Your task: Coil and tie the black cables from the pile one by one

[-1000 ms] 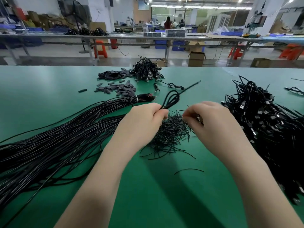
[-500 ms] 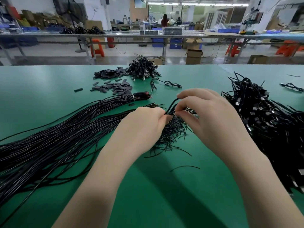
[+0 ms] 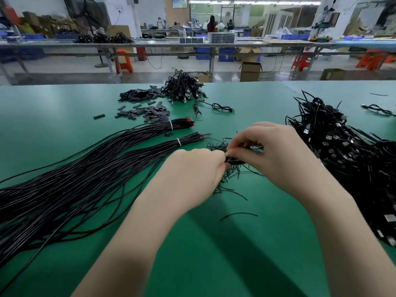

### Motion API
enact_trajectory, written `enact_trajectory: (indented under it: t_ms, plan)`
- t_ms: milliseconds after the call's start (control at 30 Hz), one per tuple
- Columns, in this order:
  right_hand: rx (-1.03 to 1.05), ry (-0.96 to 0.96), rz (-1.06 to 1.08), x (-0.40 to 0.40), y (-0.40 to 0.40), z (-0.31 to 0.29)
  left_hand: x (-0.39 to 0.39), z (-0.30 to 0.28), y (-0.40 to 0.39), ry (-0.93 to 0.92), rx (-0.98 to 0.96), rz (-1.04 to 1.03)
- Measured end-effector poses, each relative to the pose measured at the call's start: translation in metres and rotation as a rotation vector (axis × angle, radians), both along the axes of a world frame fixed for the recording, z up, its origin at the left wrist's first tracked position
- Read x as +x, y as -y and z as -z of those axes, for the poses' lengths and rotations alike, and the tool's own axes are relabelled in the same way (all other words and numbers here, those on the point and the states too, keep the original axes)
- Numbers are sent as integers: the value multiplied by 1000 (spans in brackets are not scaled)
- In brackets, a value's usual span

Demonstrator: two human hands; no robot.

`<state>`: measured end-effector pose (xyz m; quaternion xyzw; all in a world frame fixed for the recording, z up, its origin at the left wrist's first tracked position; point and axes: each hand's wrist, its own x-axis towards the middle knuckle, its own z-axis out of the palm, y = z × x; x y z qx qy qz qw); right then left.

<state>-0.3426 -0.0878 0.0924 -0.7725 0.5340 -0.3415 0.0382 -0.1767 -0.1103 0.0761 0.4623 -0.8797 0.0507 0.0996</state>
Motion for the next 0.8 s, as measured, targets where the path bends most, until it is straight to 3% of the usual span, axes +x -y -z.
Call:
enact_trajectory:
  t_ms: [67, 133, 267, 333, 433, 533, 667, 800]
  plan:
    - [182, 78, -43, -11, 0, -1, -1, 0, -6, 57, 11, 55]
    - [414, 177, -161, -27, -1, -2, -1, -3, -13, 25, 139, 146]
    - [805, 596, -517, -47, -6, 4, 8, -21, -26, -302, 615, 417]
    - [768, 731, -534, -41, -2, 10, 11, -27, -26, -476, 706, 507]
    - [535, 856, -426, -18, 4, 10, 12, -27, -17, -956, 774, 422]
    - [228, 680, -252, -1, 7, 5, 8, -17, -6, -1289, 800, 185]
    - [98, 495, -70, 5, 5, 3, -5, -4, 0, -1233, 558, -12]
    - [242, 602, -109, 4, 3, 3, -5, 0, 2, -1116, 433, -7]
